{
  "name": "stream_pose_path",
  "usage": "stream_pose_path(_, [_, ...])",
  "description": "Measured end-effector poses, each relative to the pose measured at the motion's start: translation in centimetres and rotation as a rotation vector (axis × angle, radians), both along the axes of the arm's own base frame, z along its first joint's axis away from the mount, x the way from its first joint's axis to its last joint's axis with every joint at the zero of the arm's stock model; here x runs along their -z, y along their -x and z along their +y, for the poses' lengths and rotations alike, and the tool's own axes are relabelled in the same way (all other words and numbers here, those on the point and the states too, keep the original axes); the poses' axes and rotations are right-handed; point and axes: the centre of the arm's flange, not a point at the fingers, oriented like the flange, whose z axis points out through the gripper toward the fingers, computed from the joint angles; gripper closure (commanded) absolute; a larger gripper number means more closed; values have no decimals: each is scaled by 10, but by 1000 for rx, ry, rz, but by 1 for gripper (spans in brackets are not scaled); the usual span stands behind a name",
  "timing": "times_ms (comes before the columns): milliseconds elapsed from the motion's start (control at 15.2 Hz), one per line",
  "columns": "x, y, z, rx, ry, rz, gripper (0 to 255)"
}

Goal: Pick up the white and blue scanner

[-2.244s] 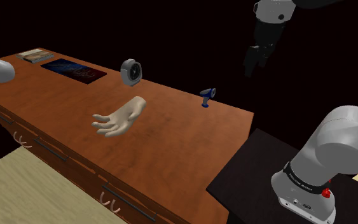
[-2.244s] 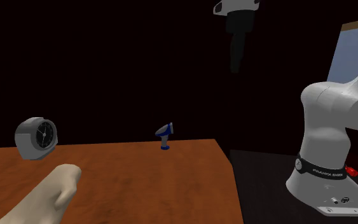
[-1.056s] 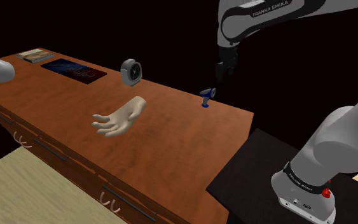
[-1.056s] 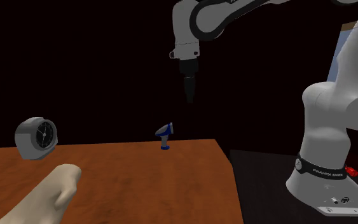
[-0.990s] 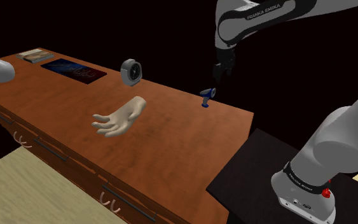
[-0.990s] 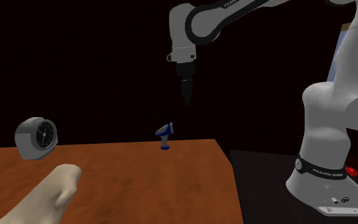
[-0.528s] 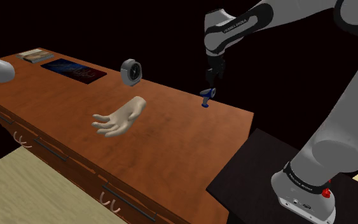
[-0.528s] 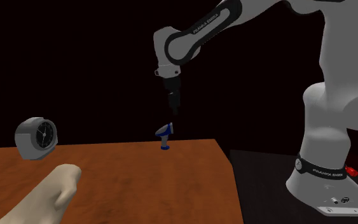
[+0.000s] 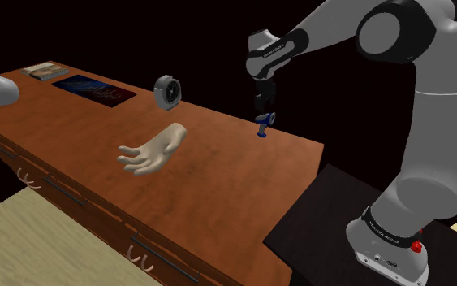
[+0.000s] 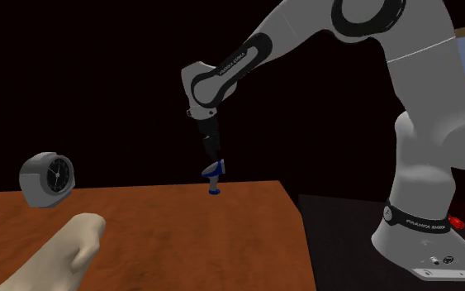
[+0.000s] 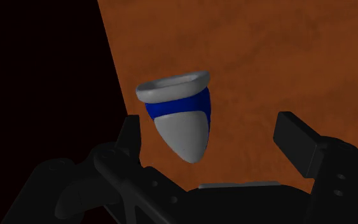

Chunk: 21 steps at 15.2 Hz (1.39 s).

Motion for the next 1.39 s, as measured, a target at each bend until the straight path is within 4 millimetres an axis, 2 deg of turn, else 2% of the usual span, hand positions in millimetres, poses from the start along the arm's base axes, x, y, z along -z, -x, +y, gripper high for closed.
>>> stream_pose_path(132, [21,-20,-12,-8,4,14,0])
stream_pose_path(264, [35,-31,-16,-13,7,24,0])
stream_pose_path(726, [72,-35,-19,-15,8,27,0])
stream_pose_path(792, [74,-35,-18,-15,8,26,255])
stream_pose_path(1386, [75,-35,-18,-15,9,24,255])
